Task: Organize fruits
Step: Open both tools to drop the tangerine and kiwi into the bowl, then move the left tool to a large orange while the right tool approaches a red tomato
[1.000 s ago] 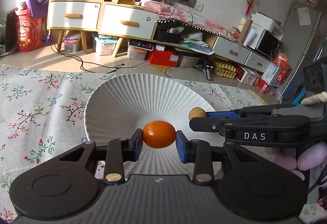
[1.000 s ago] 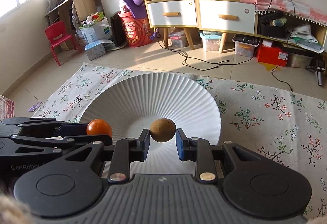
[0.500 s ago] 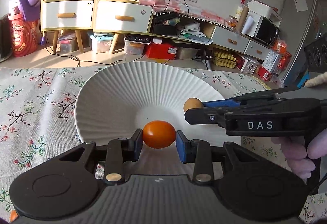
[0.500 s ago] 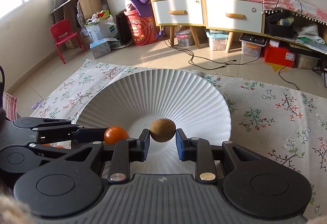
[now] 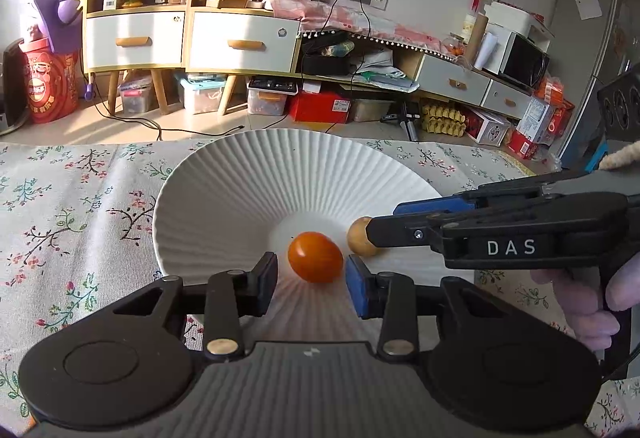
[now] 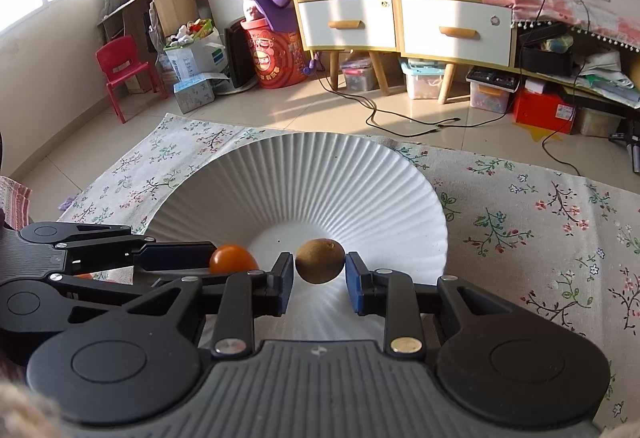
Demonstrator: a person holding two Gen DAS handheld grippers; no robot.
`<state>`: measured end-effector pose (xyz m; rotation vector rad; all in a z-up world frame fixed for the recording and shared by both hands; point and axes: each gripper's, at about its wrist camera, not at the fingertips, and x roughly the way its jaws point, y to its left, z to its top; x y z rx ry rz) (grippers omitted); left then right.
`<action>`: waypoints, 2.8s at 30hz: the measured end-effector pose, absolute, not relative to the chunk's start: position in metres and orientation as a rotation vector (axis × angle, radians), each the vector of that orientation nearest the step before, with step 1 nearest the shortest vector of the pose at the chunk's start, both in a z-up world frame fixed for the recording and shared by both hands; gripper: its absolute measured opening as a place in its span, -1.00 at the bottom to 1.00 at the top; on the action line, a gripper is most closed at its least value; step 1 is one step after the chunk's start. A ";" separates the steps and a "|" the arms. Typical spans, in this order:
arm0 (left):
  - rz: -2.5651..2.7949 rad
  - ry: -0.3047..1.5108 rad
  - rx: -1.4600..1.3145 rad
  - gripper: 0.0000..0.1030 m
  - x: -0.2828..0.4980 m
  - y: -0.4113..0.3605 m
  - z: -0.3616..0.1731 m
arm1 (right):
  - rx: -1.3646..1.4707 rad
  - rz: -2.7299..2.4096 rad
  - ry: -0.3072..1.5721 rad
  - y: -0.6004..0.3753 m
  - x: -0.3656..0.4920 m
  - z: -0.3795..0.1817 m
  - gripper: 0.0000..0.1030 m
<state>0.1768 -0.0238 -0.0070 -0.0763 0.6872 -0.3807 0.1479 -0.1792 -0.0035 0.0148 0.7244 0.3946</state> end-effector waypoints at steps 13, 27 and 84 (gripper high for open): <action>-0.332 0.640 -0.059 0.64 0.155 -0.021 0.010 | -0.001 0.316 0.606 -0.190 0.111 0.022 0.88; -0.241 0.618 0.015 0.83 0.112 -0.006 0.021 | 0.061 0.267 0.616 -0.199 0.071 0.027 0.99; -0.411 0.791 -0.006 -0.51 0.027 -0.018 -0.035 | -0.148 0.280 0.704 -0.171 0.020 -0.051 1.00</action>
